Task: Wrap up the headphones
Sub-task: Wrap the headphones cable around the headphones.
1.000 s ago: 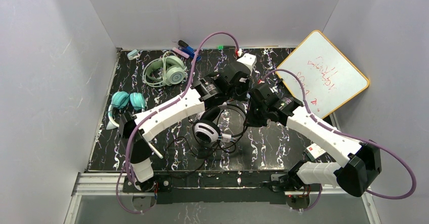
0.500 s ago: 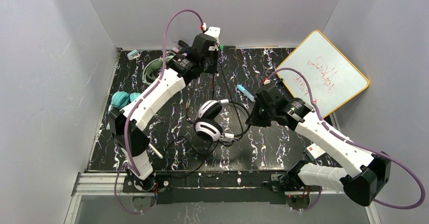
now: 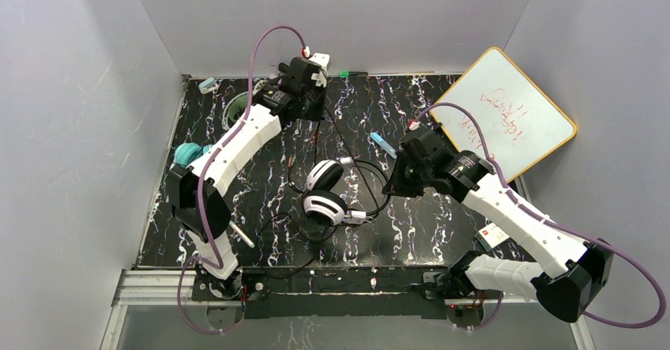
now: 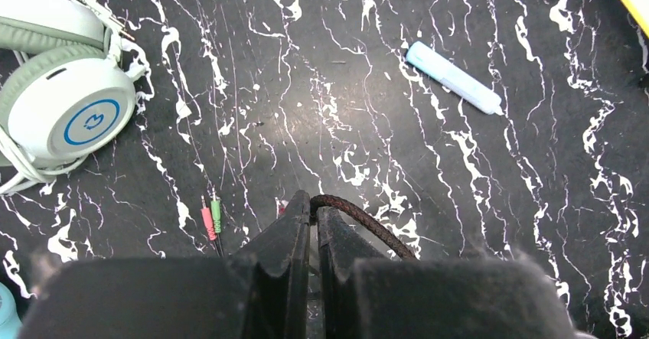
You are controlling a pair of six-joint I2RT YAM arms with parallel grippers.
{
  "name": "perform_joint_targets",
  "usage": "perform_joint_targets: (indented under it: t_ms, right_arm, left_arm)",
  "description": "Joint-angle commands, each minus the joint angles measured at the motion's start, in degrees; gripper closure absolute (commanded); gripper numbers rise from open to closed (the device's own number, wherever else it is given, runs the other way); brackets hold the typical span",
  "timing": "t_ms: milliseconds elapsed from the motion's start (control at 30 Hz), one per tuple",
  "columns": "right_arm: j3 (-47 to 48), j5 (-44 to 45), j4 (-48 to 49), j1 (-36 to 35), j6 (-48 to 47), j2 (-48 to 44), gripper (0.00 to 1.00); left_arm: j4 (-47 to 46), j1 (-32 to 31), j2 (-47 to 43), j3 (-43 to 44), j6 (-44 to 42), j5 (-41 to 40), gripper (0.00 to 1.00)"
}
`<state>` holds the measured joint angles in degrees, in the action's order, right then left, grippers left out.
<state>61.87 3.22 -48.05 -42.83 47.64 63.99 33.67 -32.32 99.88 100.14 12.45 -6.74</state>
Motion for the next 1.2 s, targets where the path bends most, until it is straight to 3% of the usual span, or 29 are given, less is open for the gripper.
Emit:
perform_joint_targets:
  t_ms: [0,200,467,667,900,1000,1167]
  right_arm:
    - [5.4,-5.5,0.7,-0.2,-1.3,-3.0,0.99]
    - [8.4,-6.1,1.5,-0.2,-3.5,-4.6,0.99]
    - [20.4,0.7,-4.1,-0.2,-5.2,-1.4,0.99]
    - [27.9,1.9,-8.3,-0.2,-7.6,2.3,0.99]
    - [32.1,0.5,-8.5,-0.2,-6.9,3.8,0.99]
    - [37.3,-0.9,-10.0,-0.2,-6.8,6.4,0.99]
    - [46.7,-1.0,-15.7,-0.2,-7.8,12.2,0.99]
  left_arm:
    - [-1.8,1.9,-2.5,-2.8,-1.5,2.2,1.00]
    - [-7.1,3.5,-5.5,-10.5,-0.3,12.7,0.99]
    - [-20.7,5.2,-15.2,-26.1,7.0,21.4,0.99]
    - [-31.5,5.7,-23.4,-36.5,12.3,23.2,0.99]
    - [-37.0,5.8,-25.2,-43.3,15.5,26.8,0.97]
    - [-42.7,5.8,-27.0,-48.1,17.5,26.9,0.89]
    - [-45.1,5.8,-30.9,-51.8,16.2,22.6,0.63]
